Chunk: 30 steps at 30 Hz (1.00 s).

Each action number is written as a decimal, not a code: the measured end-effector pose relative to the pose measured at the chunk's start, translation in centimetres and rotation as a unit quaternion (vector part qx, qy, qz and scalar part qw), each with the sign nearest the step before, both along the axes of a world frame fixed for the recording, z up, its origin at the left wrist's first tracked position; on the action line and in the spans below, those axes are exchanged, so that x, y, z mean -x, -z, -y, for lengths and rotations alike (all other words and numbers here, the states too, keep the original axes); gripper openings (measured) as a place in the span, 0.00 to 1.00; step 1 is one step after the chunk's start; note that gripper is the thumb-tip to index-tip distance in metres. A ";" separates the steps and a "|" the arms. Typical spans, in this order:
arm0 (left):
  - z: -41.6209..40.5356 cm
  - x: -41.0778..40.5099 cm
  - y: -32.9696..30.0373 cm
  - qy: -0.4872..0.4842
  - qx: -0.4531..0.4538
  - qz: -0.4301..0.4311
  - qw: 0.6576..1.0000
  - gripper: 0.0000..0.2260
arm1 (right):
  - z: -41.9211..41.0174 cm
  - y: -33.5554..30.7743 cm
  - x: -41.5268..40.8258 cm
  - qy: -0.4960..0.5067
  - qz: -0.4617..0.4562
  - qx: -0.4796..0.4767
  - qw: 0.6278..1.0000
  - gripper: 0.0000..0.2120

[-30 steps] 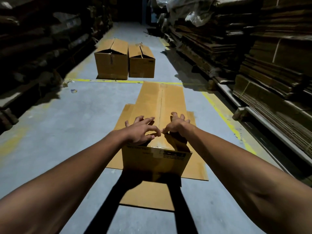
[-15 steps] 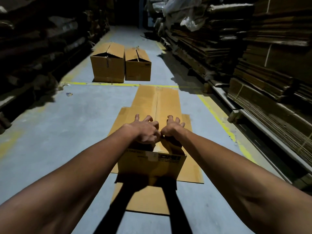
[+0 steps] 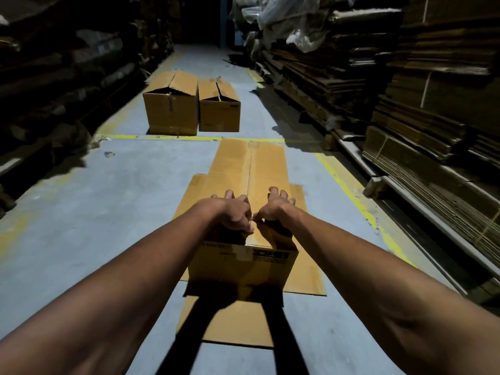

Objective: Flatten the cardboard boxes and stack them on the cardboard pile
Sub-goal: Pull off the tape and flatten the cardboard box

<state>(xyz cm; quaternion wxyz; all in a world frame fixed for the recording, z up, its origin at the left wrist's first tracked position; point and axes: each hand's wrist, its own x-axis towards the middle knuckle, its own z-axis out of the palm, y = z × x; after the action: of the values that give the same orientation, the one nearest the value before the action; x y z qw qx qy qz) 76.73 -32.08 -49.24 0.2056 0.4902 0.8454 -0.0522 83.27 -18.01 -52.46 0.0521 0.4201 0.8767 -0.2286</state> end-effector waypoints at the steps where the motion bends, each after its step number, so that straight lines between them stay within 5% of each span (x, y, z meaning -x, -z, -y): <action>1: 0.2 0.1 -0.1 0.004 -0.008 0.009 1.000 0.22 | -0.1 0.0 0.0 -0.001 -0.002 0.001 1.000 0.51; 8: 1.8 0.6 -0.7 0.015 -0.056 0.091 0.994 0.12 | -0.1 0.1 -0.2 -0.006 -0.014 0.003 1.000 0.52; 19: 5.1 -2.9 -3.0 0.102 -0.105 0.063 0.987 0.12 | 1.8 0.1 -0.8 -0.010 -0.024 -0.032 0.999 0.42; 26: 8.4 -5.9 -1.5 0.114 -0.162 -0.005 0.980 0.09 | 2.2 -0.2 -1.1 -0.019 -0.015 -0.039 0.999 0.41; 30: 11.0 -8.8 0.6 0.183 -0.238 -0.145 0.943 0.06 | 2.2 -0.2 -1.1 -0.022 -0.006 -0.044 0.999 0.43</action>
<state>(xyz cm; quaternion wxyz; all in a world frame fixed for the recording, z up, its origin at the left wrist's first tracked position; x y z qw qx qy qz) 85.56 -43.11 -49.86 -0.0549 0.6584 0.7494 0.0427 84.36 -20.25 -52.29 0.0335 0.4009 0.8953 -0.1912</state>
